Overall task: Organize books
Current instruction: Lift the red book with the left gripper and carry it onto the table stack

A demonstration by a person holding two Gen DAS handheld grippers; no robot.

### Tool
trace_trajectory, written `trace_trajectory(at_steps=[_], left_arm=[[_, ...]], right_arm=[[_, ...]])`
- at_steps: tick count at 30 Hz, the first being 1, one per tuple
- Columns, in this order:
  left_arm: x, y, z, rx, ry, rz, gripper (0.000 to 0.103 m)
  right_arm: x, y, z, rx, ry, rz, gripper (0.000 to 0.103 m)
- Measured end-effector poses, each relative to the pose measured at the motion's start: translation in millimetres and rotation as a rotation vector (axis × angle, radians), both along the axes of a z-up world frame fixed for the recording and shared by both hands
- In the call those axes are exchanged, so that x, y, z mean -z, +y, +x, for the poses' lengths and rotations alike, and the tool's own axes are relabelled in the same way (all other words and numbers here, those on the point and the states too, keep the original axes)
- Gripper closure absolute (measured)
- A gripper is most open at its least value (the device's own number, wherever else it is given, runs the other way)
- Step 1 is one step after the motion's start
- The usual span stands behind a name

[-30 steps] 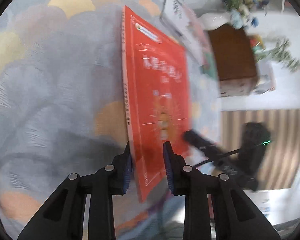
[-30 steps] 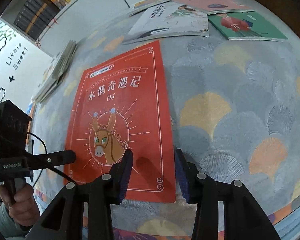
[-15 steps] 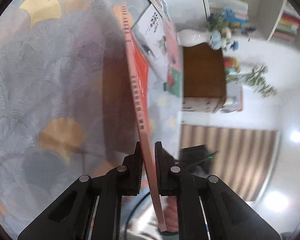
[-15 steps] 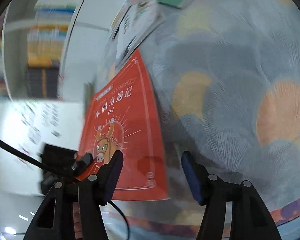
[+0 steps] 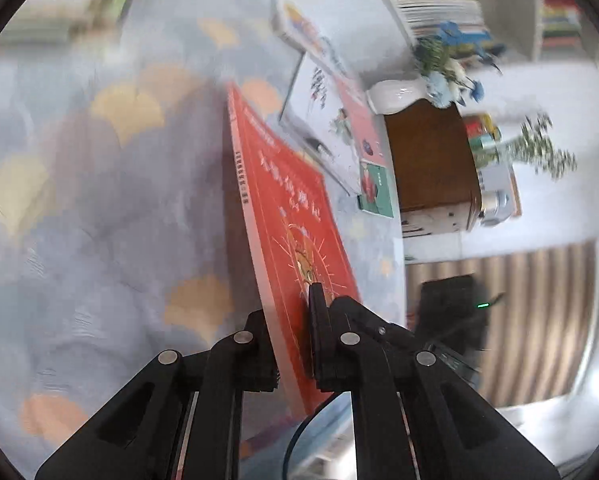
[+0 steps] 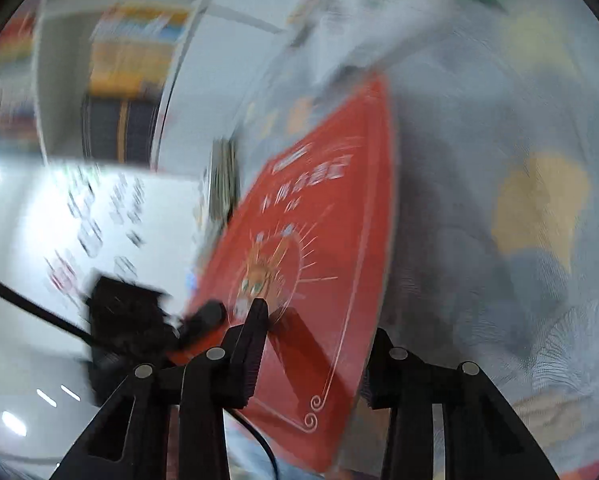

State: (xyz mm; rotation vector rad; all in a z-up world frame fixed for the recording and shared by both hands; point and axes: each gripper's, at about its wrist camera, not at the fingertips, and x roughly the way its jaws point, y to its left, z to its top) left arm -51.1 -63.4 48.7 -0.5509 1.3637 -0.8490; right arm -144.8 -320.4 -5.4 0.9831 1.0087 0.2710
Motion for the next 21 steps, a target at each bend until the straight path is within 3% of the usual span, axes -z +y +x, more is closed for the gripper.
trace_trajectory(at_steps=[2,8,13,17,21], left_arm=[[-13,8,0,-0.001,-0.05,0.012,0.094],[-51,59,6,-0.074,-0.135,-0.079,0.093],[-79,111,37,-0.191,-0.223,-0.104,0.093],[-85,143,74,-0.275,-0.284,-0.046,0.091],[-74,167,119,-0.338,-0.298,0.103,0.09]], right_arm=[[-25,20,6,-0.065,-0.041,-0.132,0.064],[-102,83,24,-0.272,-0.203,-0.478,0.062],[-140,122,59,-0.369,-0.322,-0.52,0.061],[-146,163,119,-0.433,-0.357,-0.498,0.058],[-128,202,186,-0.51,-0.332,-0.457,0.055]])
